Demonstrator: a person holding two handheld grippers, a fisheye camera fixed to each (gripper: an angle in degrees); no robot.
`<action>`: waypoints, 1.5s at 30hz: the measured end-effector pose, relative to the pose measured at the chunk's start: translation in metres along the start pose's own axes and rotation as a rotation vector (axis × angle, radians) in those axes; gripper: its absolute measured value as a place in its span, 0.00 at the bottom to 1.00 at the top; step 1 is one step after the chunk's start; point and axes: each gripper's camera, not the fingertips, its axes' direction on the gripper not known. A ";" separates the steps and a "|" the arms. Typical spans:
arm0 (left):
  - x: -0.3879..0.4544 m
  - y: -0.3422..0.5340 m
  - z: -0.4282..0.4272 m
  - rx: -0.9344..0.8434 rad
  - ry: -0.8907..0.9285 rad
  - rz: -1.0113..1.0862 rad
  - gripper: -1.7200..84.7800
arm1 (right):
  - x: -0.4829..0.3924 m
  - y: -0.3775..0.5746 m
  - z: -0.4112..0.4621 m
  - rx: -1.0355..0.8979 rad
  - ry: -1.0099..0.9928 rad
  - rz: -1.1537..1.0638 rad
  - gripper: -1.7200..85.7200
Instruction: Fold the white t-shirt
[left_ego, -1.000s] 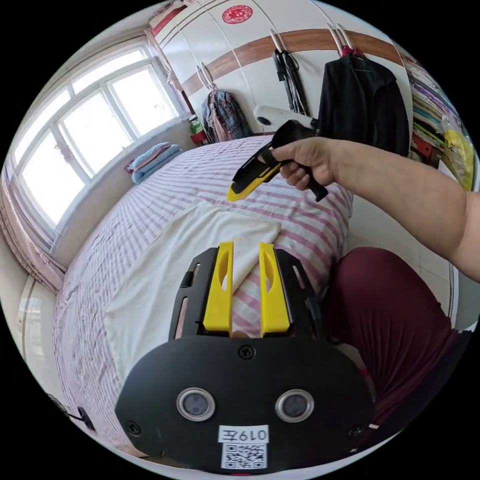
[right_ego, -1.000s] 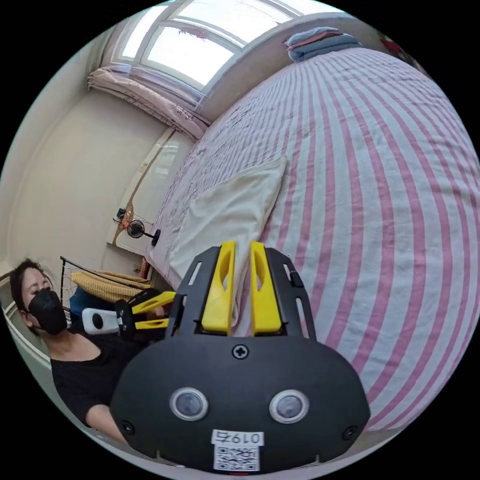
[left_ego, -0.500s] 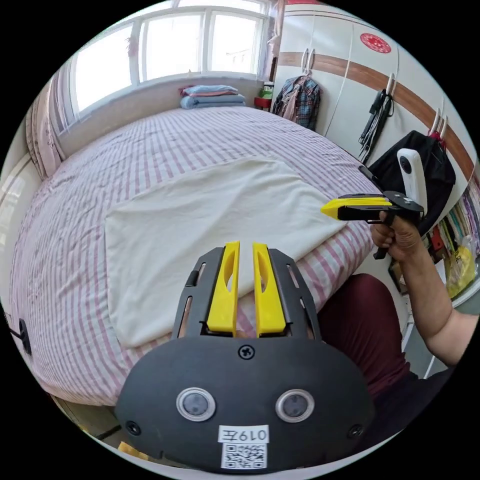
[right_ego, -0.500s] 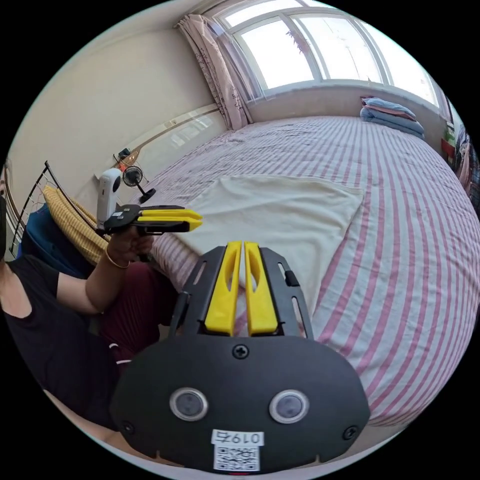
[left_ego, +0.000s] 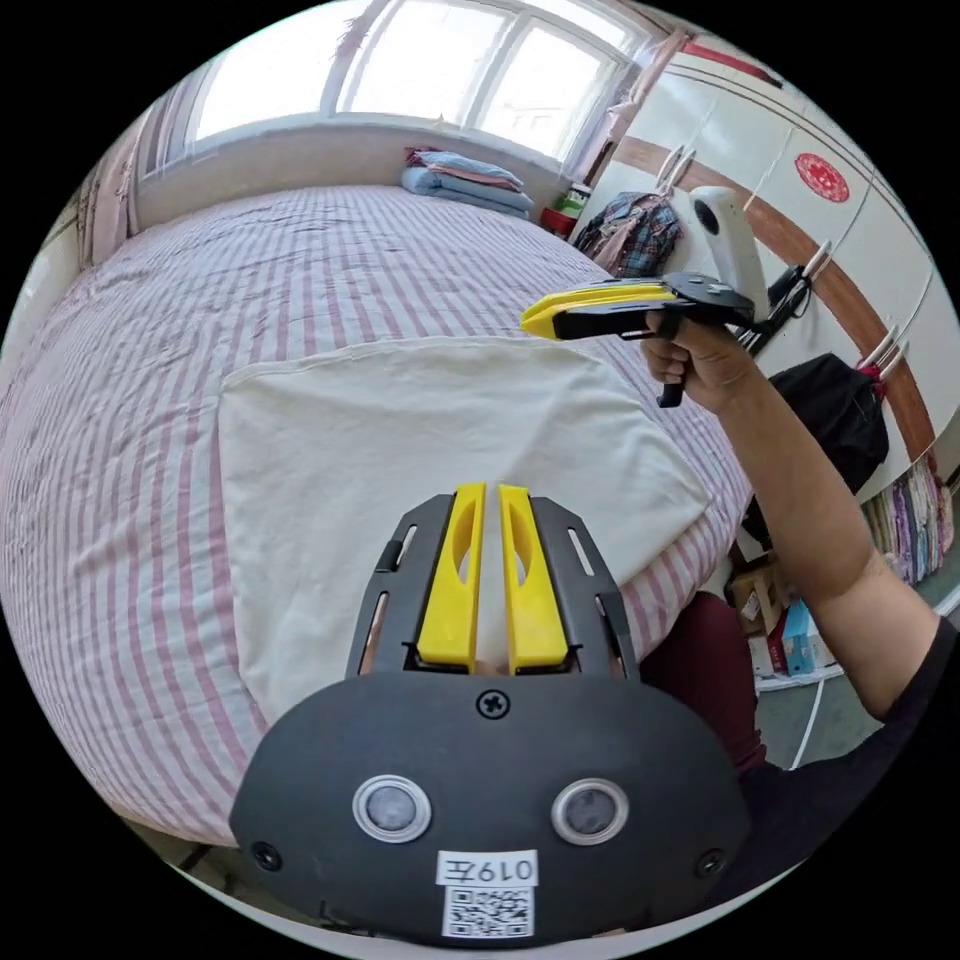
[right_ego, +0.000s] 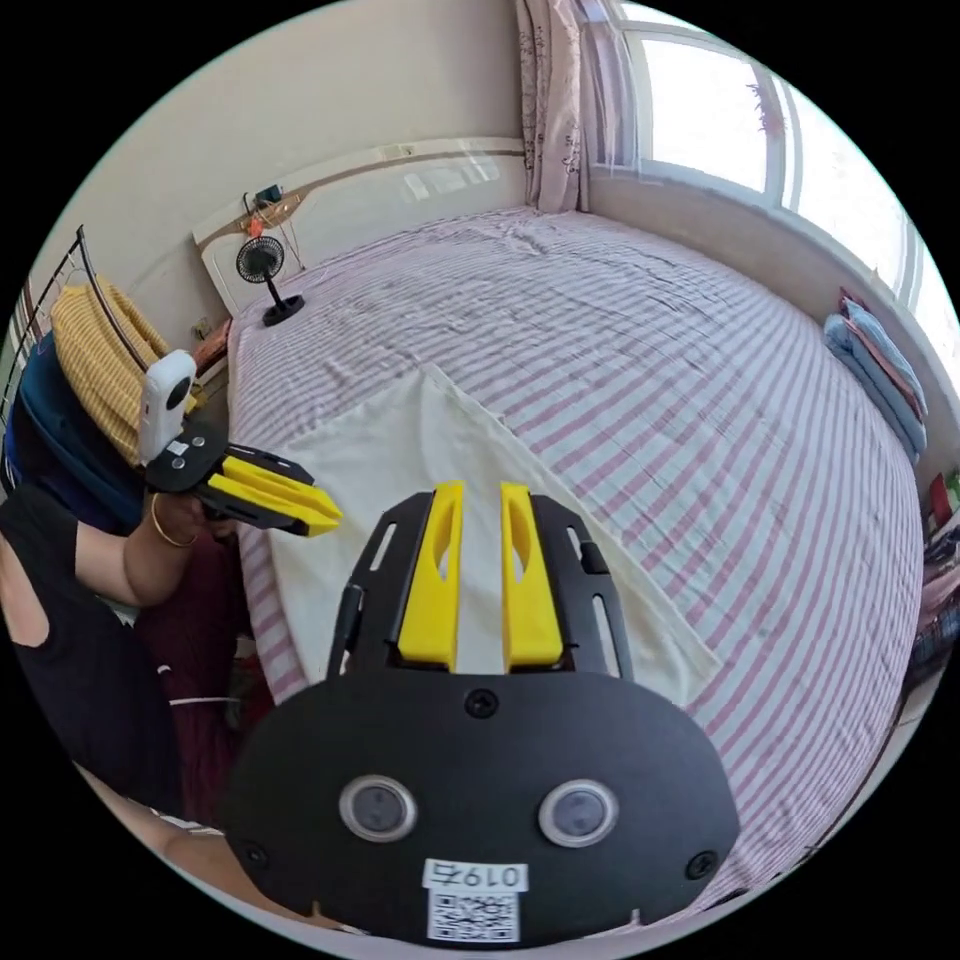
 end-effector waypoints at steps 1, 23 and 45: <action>-0.018 0.003 -0.005 0.034 0.050 -0.001 0.04 | 0.003 -0.021 0.014 -0.036 0.008 -0.027 0.11; -0.195 0.039 0.094 -0.076 0.012 -0.071 0.03 | 0.035 -0.155 0.080 -0.218 0.047 -0.074 0.05; -0.301 0.035 0.140 0.045 0.105 -0.155 0.04 | 0.073 -0.193 0.069 -0.043 -0.080 -0.119 0.09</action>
